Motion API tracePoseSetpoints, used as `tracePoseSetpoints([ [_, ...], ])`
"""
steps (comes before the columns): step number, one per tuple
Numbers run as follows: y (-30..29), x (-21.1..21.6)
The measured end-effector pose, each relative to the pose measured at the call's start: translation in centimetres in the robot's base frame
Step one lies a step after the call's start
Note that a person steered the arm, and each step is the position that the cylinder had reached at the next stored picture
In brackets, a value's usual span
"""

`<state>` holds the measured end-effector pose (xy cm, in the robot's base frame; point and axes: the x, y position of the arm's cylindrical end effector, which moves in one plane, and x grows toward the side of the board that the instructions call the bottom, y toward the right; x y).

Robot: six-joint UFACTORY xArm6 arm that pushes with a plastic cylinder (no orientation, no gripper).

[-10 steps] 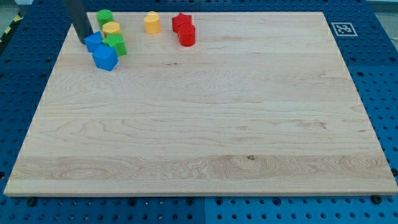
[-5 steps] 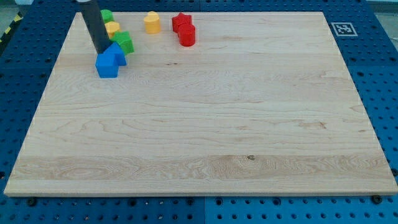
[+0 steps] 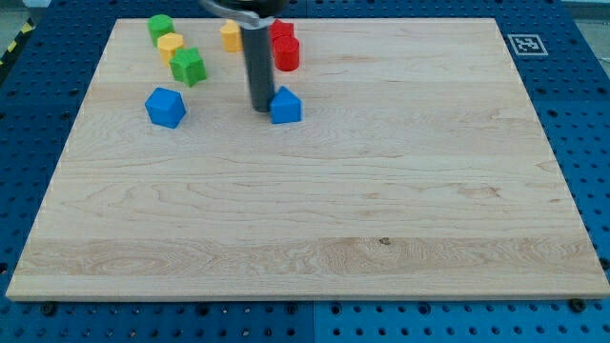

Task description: Move the blue triangle to the center of the board

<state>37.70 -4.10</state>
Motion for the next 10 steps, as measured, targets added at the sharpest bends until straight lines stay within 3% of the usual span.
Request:
tracePoseSetpoints([
  [1,2.4,0.0],
  [3,1.6,0.1],
  [4,1.7,5.4],
  [5,-2.5,10.1],
  [6,-9.0,10.8],
  [9,-21.9,3.8],
  [10,-21.9,3.7],
])
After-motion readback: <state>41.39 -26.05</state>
